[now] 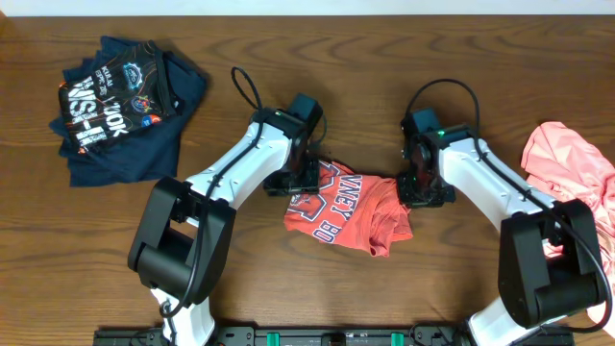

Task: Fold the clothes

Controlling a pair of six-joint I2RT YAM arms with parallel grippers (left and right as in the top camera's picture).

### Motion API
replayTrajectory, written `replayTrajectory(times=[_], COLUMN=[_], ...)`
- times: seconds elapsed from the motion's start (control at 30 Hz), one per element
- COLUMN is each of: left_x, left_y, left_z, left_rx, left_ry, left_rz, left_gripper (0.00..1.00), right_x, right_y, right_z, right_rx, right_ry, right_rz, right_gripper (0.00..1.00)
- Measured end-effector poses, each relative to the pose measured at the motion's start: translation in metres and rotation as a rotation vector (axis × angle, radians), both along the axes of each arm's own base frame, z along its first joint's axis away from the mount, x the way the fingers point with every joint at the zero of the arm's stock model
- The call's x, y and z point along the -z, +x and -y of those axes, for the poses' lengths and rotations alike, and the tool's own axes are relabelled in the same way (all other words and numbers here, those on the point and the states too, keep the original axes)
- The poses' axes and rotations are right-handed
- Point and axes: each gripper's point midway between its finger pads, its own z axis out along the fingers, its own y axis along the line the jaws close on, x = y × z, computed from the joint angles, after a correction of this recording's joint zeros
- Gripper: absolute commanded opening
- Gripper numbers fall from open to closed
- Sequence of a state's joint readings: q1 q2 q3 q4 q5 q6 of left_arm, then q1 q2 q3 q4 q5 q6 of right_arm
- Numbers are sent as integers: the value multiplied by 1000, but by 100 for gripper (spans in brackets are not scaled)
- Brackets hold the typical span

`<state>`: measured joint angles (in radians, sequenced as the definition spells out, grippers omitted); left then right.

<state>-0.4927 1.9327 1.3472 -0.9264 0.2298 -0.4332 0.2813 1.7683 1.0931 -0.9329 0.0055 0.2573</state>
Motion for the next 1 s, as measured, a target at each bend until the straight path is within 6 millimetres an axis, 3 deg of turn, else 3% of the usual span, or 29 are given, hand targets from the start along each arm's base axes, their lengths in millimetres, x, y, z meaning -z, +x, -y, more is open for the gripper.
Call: replayTrajectory(times=[0.13,0.23,0.37,0.5,0.6,0.73,0.8,0.87,1.0], left_x=[0,0,-1,-2,-2,-2,-2,-2,-2], left_y=[-7,6,28,29,26,25,25,25,25], left_z=[-4,1,-1,-7,-4,0,0,0,0], left_rx=[-63,-78,-103,-117,-106,-95,-94,-94,-94], left_ry=[24,-5,-43,-38,-38,-39,-40,-40,-40], left_rz=[-39,9,74,69,65,67,68,68,68], left_gripper=[57,57,57,57,57,58,57,58,57], right_x=[-6,-26,-61,-79,-74,-48,-36,-25,-10], right_y=[-4,-5,12,1,-12,-42,-51,-61,-77], right_z=[2,-6,-34,-60,-81,-101,-103,-103,-94], right_rx=[-1,-2,-26,-88,-155,-215,-216,-203,-159], right_ry=[4,44,187,285,317,328,328,325,295], right_rz=[-35,-68,-15,-17,-39,-97,-114,-133,-184], right_gripper=[22,24,29,36,34,28,18,1,1])
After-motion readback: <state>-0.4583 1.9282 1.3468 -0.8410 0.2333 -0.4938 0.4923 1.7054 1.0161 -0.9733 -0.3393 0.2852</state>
